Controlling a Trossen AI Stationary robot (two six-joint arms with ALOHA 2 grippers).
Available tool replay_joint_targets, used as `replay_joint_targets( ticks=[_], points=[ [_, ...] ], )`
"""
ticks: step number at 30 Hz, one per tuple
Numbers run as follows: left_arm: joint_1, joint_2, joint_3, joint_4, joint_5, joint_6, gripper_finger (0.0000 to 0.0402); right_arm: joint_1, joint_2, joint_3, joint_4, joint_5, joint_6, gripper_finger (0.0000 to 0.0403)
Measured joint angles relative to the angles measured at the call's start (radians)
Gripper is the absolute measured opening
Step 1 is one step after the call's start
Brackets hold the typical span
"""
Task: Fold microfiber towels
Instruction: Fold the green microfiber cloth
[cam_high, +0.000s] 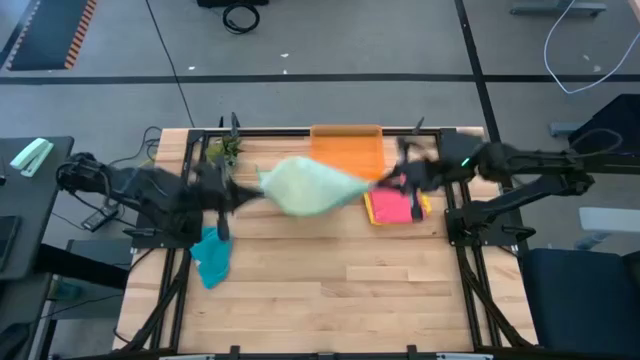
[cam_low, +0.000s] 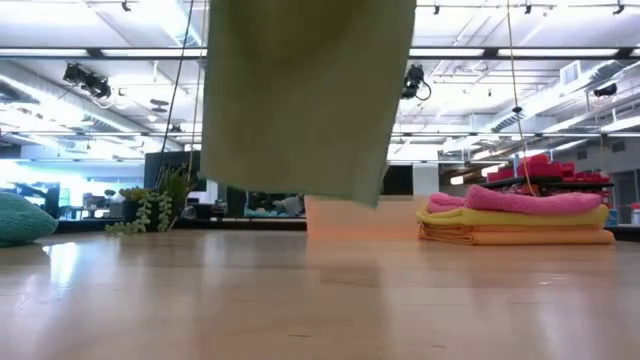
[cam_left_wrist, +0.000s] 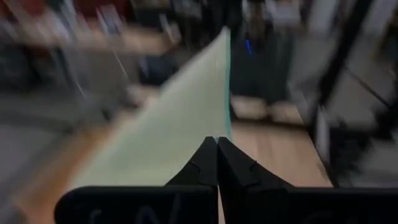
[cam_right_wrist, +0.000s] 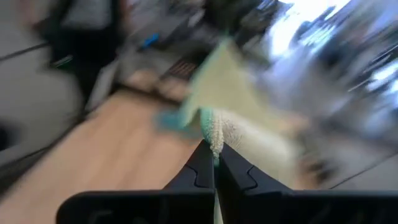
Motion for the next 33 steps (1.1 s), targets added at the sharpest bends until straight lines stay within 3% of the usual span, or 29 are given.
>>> replay_joint_targets(
  ticks=[3, 6, 11, 14, 18, 22, 28, 33],
  points=[
    [-0.102, 0.02, -0.103, -0.09, 0.019, -0.189, 0.0004, 0.101, 0.036, -0.094, -0.054, -0.033, 0.142, 0.0003],
    [-0.224, 0.063, -0.28, -0.024, 0.026, -0.375, 0.0004, 0.237, 0.096, -0.261, 0.026, -0.004, 0.303, 0.0003],
    [-0.44, 0.197, -0.568, 0.448, 0.022, -0.575, 0.0004, 0.494, 0.281, -0.536, 0.409, 0.146, 0.579, 0.0003],
    [-0.548, 0.297, -0.643, 0.697, -0.025, -0.615, 0.0004, 0.632, 0.412, -0.601, 0.588, 0.285, 0.712, 0.0003],
    [-0.638, 0.385, -0.654, 0.82, -0.078, -0.624, 0.0004, 0.75, 0.574, -0.581, 0.717, 0.455, 0.869, 0.0003],
    [-0.677, 0.404, -0.653, 0.922, -0.081, -0.572, 0.0004, 0.798, 0.66, -0.485, 0.736, 0.461, 0.881, 0.0003],
    [-0.673, 0.404, -0.653, 0.964, -0.086, -0.54, 0.0005, 0.797, 0.641, -0.34, 0.554, 0.471, 0.849, 0.0003],
    [-0.668, 0.404, -0.654, 1.058, -0.129, -0.41, 0.0004, 0.784, 0.597, -0.227, 0.268, 0.589, 0.819, 0.0003]
  ],
)
